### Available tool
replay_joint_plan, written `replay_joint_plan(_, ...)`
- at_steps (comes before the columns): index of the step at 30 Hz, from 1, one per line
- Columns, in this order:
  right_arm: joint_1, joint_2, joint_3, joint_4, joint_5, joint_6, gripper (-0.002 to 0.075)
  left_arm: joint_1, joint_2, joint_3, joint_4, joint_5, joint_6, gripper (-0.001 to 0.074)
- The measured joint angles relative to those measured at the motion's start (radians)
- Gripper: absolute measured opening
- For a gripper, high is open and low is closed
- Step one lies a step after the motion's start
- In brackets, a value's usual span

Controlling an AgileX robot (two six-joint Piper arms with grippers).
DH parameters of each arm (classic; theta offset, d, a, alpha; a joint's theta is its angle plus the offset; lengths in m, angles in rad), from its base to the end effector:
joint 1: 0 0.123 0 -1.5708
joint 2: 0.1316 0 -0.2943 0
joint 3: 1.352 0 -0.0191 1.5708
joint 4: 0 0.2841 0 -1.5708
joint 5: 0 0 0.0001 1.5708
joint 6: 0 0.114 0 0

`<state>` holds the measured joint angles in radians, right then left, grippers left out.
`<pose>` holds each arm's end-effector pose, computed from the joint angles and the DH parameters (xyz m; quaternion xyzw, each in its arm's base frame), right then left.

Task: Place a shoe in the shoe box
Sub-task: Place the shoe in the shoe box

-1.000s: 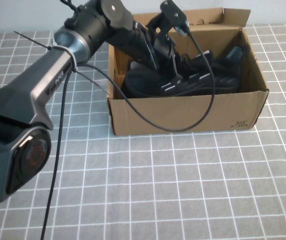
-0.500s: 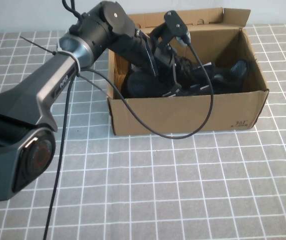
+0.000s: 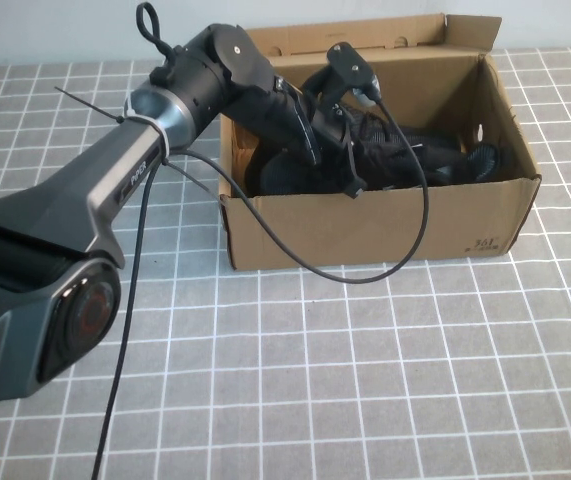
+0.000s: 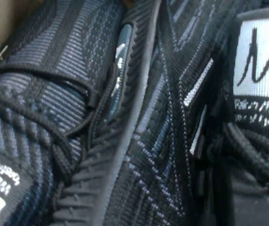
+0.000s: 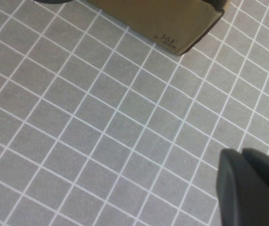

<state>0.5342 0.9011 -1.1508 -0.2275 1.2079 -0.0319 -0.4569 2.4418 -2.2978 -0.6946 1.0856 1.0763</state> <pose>0.1701 0.0727 0.4030 -0.2621 0.8958 -0.0253 0.3581 0.4933 -0.3144 0.2039 0.5717 0.7250 -0.2514 0.2903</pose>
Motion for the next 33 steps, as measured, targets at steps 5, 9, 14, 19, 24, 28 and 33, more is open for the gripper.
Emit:
replay_joint_plan(5, 0.0, 0.0, 0.0, 0.0, 0.0, 0.0, -0.0016, 0.0, -0.006, -0.006, -0.002, 0.014, -0.021, 0.0235)
replay_joint_plan(9, 0.0, 0.0, 0.0, 0.0, 0.0, 0.0, -0.0016, 0.0, -0.034, -0.037, -0.002, 0.025, -0.061, 0.0424)
replay_joint_plan(14, 0.0, 0.0, 0.0, 0.002, 0.0, 0.0, -0.0016, 0.0, -0.09, -0.137, 0.011, 0.025, -0.14, 0.048)
replay_joint_plan(19, 0.0, 0.0, 0.0, 0.002, 0.0, 0.0, -0.0016, 0.0, -0.132, -0.244, 0.013, 0.047, -0.2, 0.0474)
replay_joint_plan(24, 0.0, 0.0, 0.0, 0.004, 0.0, 0.0, -0.0016, 0.0, -0.142, -0.29, 0.087, 0.057, -0.233, 0.0386)
replay_joint_plan(28, 0.0, 0.0, 0.0, 0.004, 0.0, 0.0, -0.0016, 0.0, -0.132, -0.288, 0.201, 0.052, -0.267, 0.0244)
replay_joint_plan(33, 0.0, 0.0, 0.0, 0.023, -0.034, 0.0, -0.0016, 0.0, -0.087, -0.259, 0.267, 0.019, -0.36, 0.006)
